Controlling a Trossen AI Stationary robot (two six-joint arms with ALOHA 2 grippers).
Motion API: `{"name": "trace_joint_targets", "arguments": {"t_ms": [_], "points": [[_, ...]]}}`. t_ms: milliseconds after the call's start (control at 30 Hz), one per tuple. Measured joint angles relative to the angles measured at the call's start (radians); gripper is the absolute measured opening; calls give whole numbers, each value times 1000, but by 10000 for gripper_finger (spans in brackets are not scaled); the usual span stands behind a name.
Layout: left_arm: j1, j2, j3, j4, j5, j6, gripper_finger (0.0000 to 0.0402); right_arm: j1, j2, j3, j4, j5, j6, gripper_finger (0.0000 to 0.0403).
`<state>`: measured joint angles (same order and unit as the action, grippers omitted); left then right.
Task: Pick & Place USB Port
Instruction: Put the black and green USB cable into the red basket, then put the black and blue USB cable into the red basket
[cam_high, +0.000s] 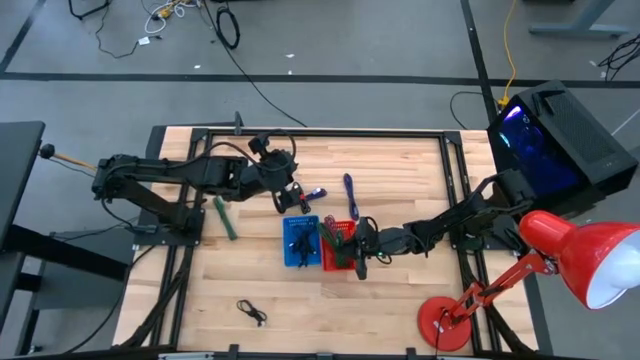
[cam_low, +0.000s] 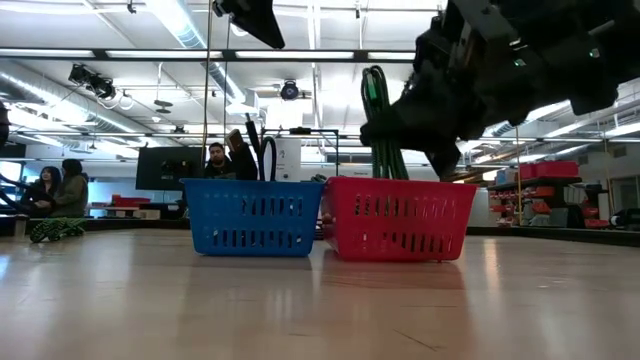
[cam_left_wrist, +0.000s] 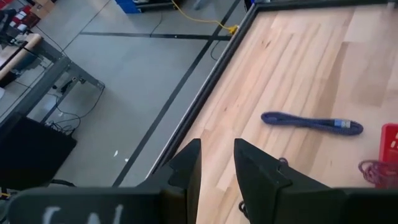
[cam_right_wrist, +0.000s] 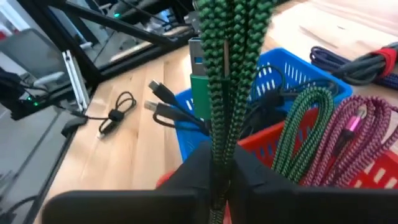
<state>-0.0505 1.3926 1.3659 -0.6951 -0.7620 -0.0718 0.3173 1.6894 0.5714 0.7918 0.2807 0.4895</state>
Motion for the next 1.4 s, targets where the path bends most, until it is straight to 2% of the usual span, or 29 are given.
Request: {"name": "trace_joint_targets", "arguments": {"t_ms": [267,467,667,767,900,1000,1067,1200,1400], "points": [[0,0,0,-9,0,-2,101,-16,-1,-7,6,7,-27,142],[0,0,0,-13,0,-4,101,-45,-2,-7,30,7,-68,192],[0,0,0,-20,0,-4,101,-91,-64,-7,35,7,-156,200],[0,0,0,-29,0,-4,101,-121,-140,-7,-30,15,-221,201],[0,0,0,-68,0,-28,101,-188,-273,-7,-290,74,-269,201],[0,0,0,-106,0,-50,101,-264,-359,-7,-523,114,-244,201],[0,0,0,-122,0,-55,101,-329,-399,-7,-633,99,-194,200],[0,0,0,-136,-2,-49,101,-440,-405,-7,-697,12,-138,192],[4,0,0,-156,-9,-49,101,-527,-306,-7,-644,-86,-155,176]]}}
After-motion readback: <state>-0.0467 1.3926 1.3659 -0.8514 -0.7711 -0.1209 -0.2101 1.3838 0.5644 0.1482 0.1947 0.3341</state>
